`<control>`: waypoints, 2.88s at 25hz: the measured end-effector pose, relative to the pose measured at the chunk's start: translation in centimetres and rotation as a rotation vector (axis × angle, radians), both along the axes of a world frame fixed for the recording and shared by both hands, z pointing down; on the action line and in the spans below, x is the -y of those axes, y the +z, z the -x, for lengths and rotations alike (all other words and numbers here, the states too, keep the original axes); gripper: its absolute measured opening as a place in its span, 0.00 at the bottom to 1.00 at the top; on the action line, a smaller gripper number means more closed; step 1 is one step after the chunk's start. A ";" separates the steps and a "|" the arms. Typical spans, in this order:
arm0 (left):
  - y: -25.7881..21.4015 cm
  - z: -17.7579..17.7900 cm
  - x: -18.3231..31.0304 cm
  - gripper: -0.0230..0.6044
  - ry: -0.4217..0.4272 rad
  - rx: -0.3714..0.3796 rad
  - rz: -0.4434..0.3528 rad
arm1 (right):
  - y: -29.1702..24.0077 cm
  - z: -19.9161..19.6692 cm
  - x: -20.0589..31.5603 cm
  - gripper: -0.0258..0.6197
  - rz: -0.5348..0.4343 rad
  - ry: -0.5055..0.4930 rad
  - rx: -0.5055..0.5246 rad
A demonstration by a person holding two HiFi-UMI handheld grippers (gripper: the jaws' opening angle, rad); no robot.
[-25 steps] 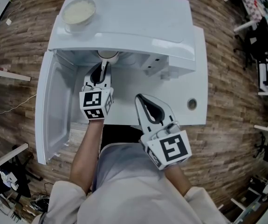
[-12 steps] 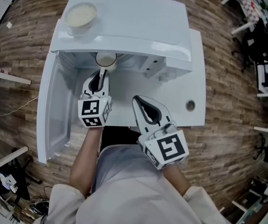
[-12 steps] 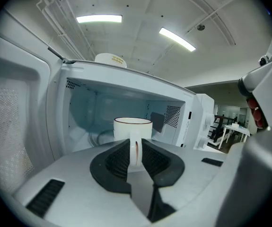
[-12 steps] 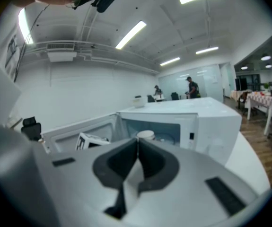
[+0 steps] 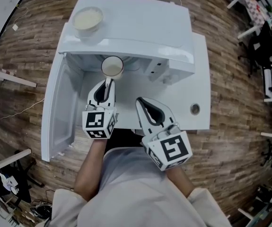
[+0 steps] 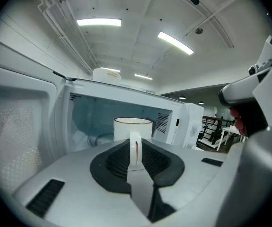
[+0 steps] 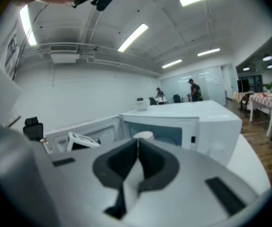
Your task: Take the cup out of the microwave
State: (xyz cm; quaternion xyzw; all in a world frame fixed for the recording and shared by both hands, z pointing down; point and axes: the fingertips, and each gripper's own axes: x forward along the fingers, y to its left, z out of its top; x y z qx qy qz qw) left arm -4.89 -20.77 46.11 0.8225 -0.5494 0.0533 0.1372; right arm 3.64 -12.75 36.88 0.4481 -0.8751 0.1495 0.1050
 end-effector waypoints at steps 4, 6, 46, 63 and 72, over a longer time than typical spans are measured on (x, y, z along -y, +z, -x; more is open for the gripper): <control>-1.2 -0.6 -0.9 0.14 0.000 -0.037 0.003 | -0.3 -0.2 -0.1 0.08 -0.016 -0.002 0.004; -1.7 -0.6 -1.5 0.14 0.000 -0.050 0.003 | -0.5 -0.3 -0.2 0.08 -0.019 -0.004 0.006; -10.8 -1.3 -8.7 0.14 0.134 -0.102 -0.043 | -3.6 -1.7 -1.3 0.07 -0.074 -0.028 0.078; -12.4 -1.0 -7.6 0.14 0.140 -0.158 -0.068 | -5.1 -1.4 -1.3 0.07 -0.067 -0.115 0.066; -12.5 -1.2 -7.4 0.14 0.143 -0.166 -0.056 | -5.0 -1.6 -1.6 0.07 -0.026 -0.163 0.085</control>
